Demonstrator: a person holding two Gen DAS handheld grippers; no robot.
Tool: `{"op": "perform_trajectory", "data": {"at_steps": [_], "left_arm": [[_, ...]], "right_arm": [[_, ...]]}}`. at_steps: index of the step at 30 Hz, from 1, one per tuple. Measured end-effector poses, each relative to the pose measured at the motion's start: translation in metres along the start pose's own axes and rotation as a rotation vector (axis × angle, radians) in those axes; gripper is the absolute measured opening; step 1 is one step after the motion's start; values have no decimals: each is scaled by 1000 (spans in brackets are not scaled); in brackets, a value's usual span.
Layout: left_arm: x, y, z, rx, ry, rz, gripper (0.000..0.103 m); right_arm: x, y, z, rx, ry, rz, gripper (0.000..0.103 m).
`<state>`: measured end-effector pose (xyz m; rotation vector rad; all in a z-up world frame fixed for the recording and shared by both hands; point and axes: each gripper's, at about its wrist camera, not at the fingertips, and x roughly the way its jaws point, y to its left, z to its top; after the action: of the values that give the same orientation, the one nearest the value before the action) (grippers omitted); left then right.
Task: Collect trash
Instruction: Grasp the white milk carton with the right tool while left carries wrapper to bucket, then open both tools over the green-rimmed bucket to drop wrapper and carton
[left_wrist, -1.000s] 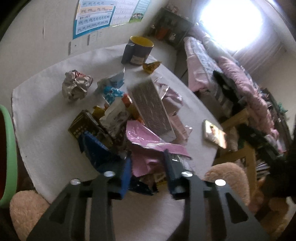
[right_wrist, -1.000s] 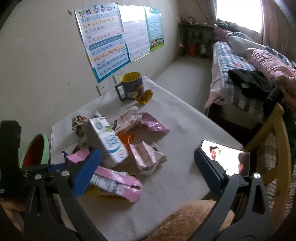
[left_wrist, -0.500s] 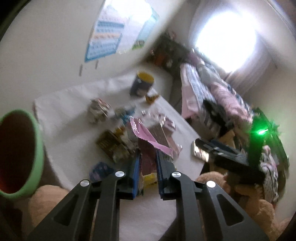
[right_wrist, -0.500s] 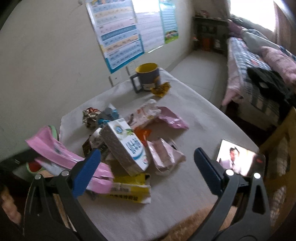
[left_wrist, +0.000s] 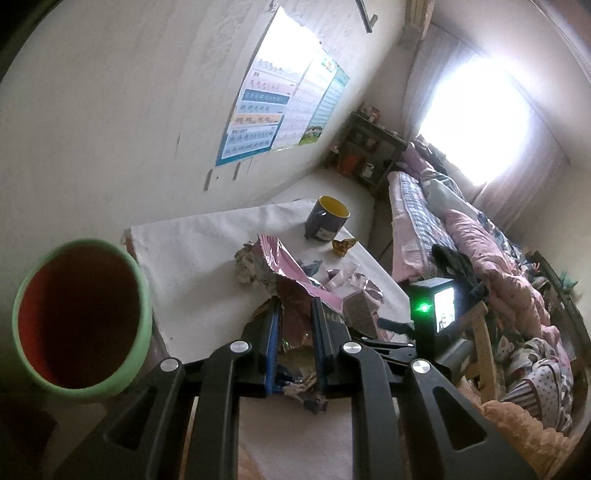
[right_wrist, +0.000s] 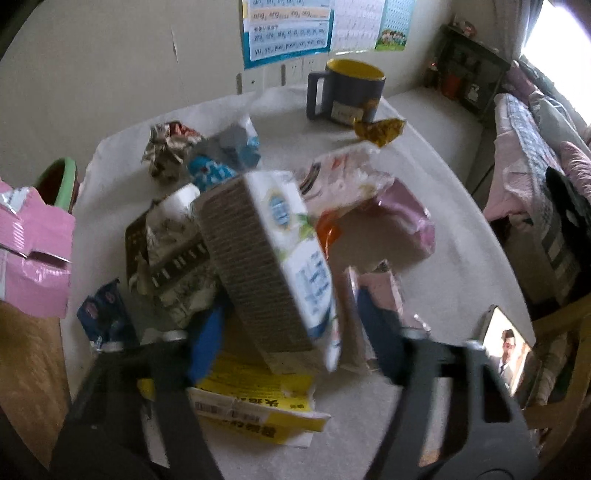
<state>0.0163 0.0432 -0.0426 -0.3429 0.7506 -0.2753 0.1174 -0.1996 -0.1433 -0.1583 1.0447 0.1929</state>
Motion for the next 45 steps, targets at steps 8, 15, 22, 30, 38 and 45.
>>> {"op": "perform_trajectory", "data": {"at_steps": [8,15,22,30,38,45], "left_arm": [[-9,9,-4,-7,-45,24,14],[-27,38,2,-35,-112,92,0],[-48,81,2,-110,-160,127,0],[-74,139,-2,-173,-218,260,0],[-72,178,-5,-162,-196,423,0],[-63,193,-10,-200,-158,472,36]], "right_arm": [[-62,-7,2,75,-156,62,39],[-109,29,21,56,-253,204,39],[-110,89,44,-7,-241,315,39],[-98,159,58,-72,-163,429,39],[-72,249,73,-180,-81,520,39],[-62,271,79,-165,-61,531,64]]}}
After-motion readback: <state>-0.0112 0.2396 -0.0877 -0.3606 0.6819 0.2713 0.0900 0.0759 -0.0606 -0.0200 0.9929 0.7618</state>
